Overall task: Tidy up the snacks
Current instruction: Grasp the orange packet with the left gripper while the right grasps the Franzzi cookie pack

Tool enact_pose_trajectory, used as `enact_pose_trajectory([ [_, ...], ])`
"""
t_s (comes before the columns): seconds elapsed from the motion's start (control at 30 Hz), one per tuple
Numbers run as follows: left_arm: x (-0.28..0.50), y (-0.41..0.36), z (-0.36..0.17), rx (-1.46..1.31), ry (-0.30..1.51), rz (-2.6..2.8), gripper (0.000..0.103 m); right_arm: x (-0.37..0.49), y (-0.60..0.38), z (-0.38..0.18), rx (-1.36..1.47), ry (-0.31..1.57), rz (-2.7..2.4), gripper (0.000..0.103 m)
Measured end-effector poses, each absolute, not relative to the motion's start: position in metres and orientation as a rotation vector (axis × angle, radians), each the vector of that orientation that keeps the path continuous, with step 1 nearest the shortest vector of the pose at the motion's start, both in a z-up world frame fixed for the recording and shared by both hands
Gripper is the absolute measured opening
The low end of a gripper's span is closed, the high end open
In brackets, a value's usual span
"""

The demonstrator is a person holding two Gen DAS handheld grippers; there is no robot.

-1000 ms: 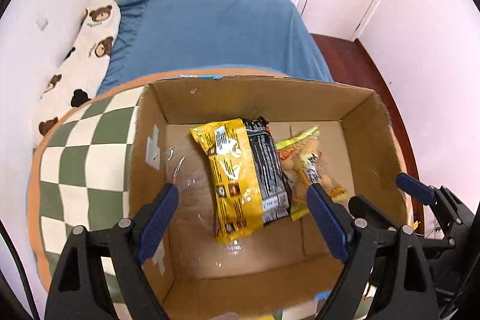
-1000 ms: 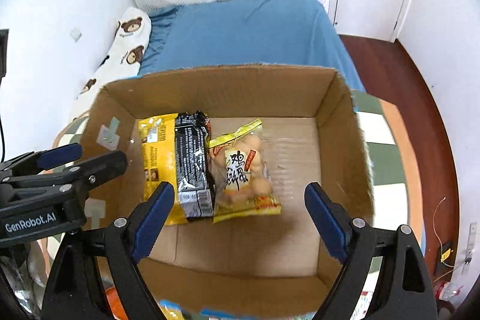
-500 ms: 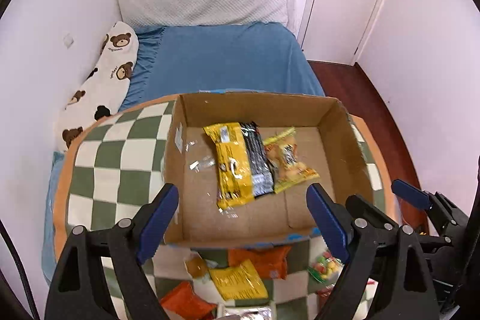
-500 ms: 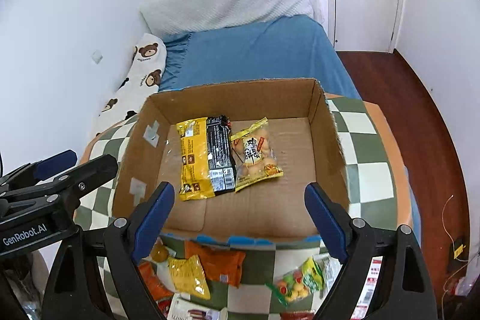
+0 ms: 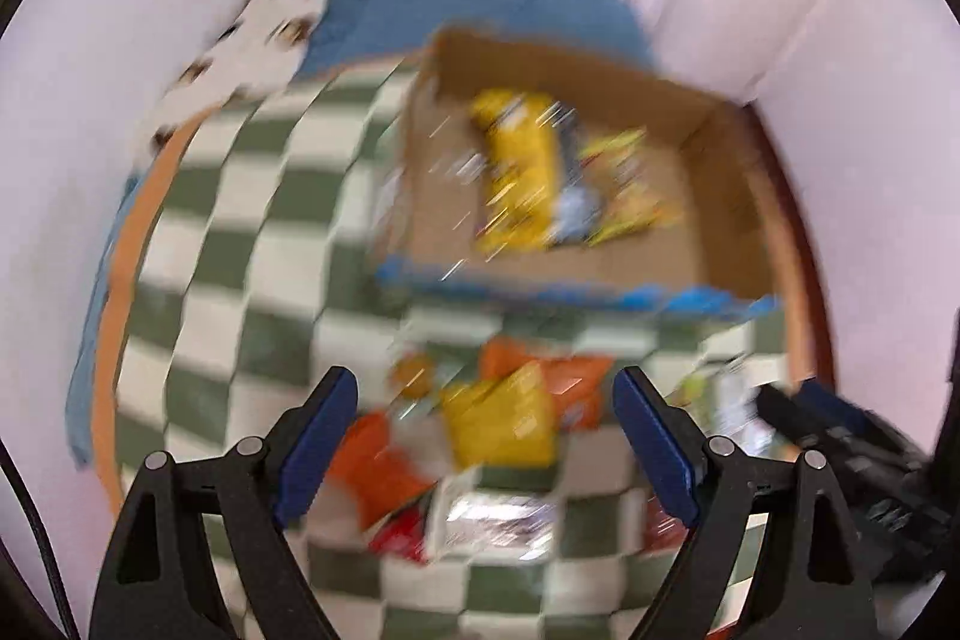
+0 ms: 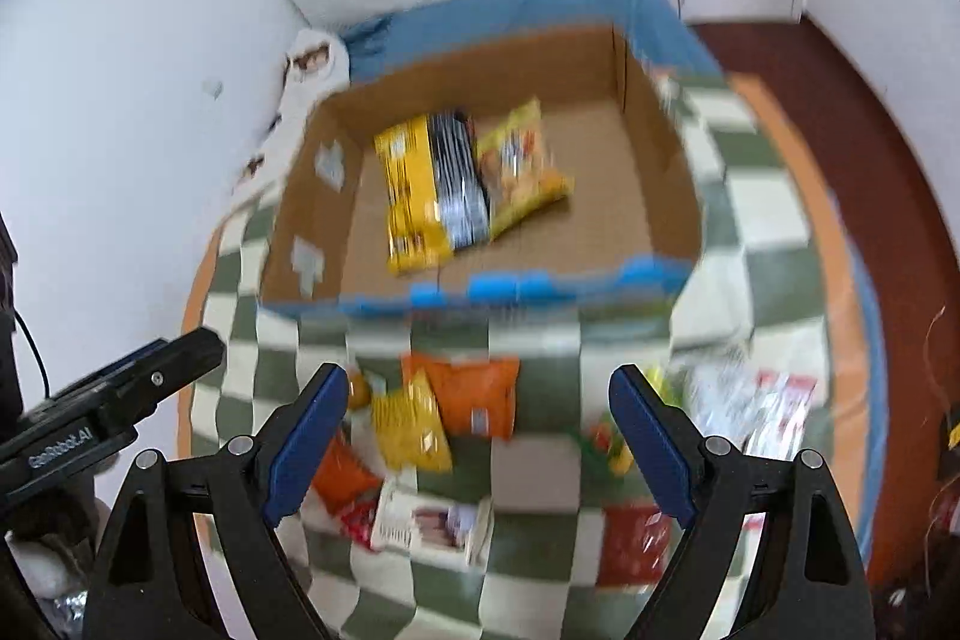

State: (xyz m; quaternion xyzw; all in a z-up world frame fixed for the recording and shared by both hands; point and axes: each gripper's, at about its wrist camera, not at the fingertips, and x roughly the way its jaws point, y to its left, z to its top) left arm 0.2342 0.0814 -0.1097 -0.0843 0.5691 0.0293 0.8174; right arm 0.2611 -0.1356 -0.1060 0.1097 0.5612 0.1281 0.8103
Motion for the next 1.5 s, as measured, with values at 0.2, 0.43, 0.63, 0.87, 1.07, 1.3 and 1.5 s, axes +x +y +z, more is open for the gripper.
enact_pose_trajectory([
  [0.2,0.195,0.129,-0.206,-0.285,1.445,0.172,0.087,0.242,-0.109,-0.178,0.213,1.372,0.356,0.091],
  [0.43,0.161,0.154,-0.266,-0.429,1.563,0.233,0.087,0.213,-0.023,-0.247,-0.171,1.525,0.63,0.087],
  [0.63,0.135,0.169,-0.288,-0.476,1.591,0.29,0.087,0.183,0.032,-0.299,-0.564,1.552,0.808,0.087],
  [0.87,0.147,0.178,-0.281,-0.516,1.549,0.291,0.087,0.175,0.042,-0.324,-0.598,1.561,0.803,0.082],
  [1.07,0.19,0.163,-0.288,-0.548,1.583,0.227,0.087,0.189,-0.023,-0.323,-0.28,1.656,0.467,0.078],
  [1.3,0.217,0.141,-0.319,-0.505,1.623,0.242,0.064,0.199,-0.096,-0.327,0.166,1.744,0.249,0.078],
  [1.5,0.221,0.118,-0.316,-0.199,1.604,0.132,0.053,0.199,-0.087,-0.308,-0.041,1.681,0.363,0.081],
])
